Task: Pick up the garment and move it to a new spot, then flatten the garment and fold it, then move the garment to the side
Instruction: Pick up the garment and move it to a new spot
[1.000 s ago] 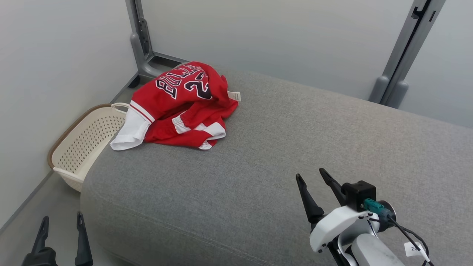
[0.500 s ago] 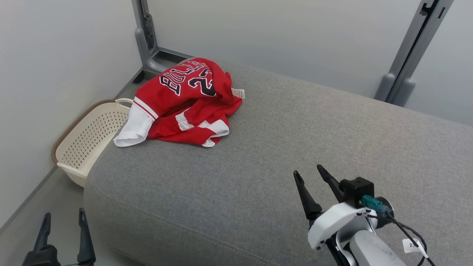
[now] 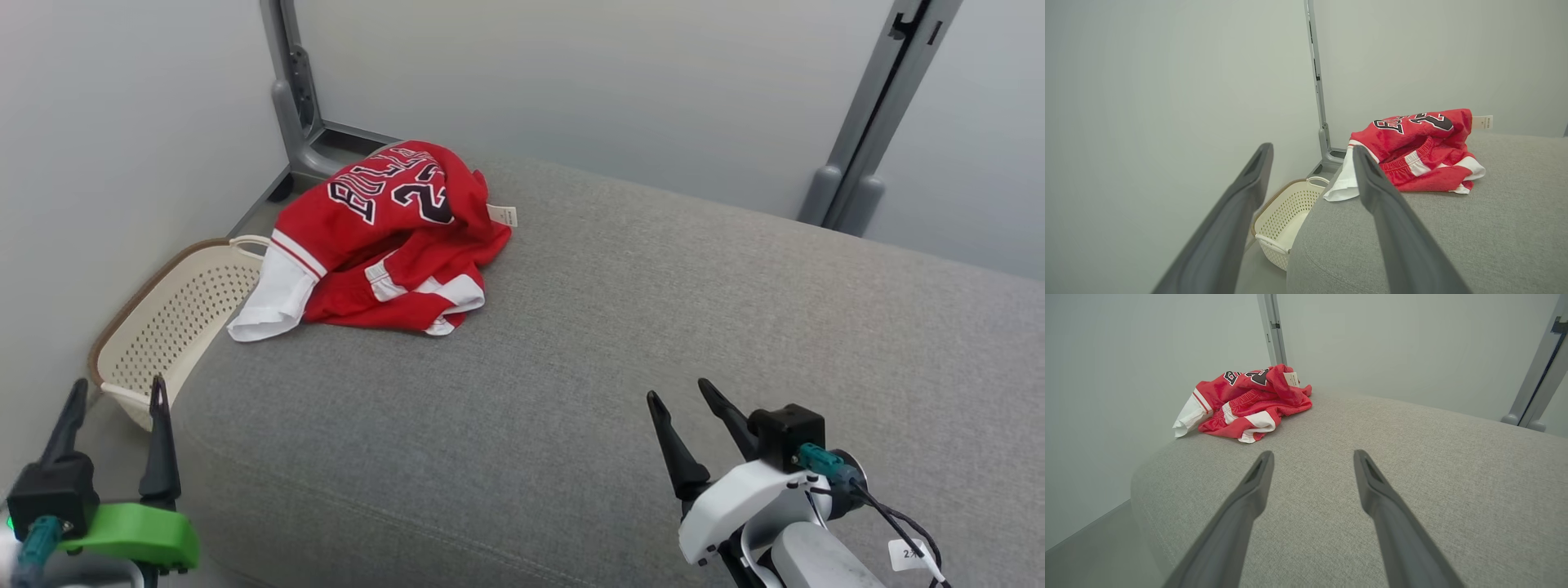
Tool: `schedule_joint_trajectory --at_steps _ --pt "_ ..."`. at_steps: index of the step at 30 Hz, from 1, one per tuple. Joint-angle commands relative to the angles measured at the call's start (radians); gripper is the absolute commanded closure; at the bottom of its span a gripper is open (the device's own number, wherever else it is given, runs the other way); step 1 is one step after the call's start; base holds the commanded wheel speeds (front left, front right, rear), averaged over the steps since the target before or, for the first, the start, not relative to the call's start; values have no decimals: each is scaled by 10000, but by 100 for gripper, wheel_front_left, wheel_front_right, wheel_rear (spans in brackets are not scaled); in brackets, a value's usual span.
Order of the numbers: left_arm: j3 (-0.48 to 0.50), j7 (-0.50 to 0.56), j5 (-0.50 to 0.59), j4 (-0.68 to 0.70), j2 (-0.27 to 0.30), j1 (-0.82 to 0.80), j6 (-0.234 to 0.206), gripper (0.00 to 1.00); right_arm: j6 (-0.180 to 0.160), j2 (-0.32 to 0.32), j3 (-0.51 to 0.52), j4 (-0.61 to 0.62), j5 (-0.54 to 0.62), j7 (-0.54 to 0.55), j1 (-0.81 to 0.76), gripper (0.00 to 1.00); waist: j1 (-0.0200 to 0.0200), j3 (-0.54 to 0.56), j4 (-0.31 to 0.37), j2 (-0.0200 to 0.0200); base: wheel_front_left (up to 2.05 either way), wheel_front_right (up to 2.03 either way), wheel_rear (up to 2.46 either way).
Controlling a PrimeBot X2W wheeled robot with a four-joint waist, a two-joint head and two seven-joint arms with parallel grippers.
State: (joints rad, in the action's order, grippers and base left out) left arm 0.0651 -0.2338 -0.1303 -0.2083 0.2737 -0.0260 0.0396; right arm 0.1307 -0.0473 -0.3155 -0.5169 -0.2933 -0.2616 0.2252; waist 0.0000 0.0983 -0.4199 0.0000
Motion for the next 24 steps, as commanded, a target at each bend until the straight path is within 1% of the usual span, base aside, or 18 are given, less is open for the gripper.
schedule_joint_trajectory --at_steps 1,5,13,17,24 --pt "-2 45 -78 -22 88 -319 69 0 1 -54 -33 -45 -30 -43 -13 0 0 -87 305 0 0 0 0" --pt "1 193 -90 -88 452 -905 224 0 1 -48 -142 -88 7 -43 121 0 0 -200 691 0 0 0 0" --pt "187 372 -493 -489 896 -1980 422 0 1 -51 -278 -177 33 -43 319 0 0 -452 1486 0 0 0 0" --pt "136 543 -836 -1220 1336 -2787 653 0 1 -52 -296 -260 90 -45 532 0 0 -793 2257 0 0 0 0" --pt "-30 727 -1234 -2154 1804 -3842 806 0 1 -49 -98 -228 297 -43 863 0 0 -1531 2989 0 0 0 0"
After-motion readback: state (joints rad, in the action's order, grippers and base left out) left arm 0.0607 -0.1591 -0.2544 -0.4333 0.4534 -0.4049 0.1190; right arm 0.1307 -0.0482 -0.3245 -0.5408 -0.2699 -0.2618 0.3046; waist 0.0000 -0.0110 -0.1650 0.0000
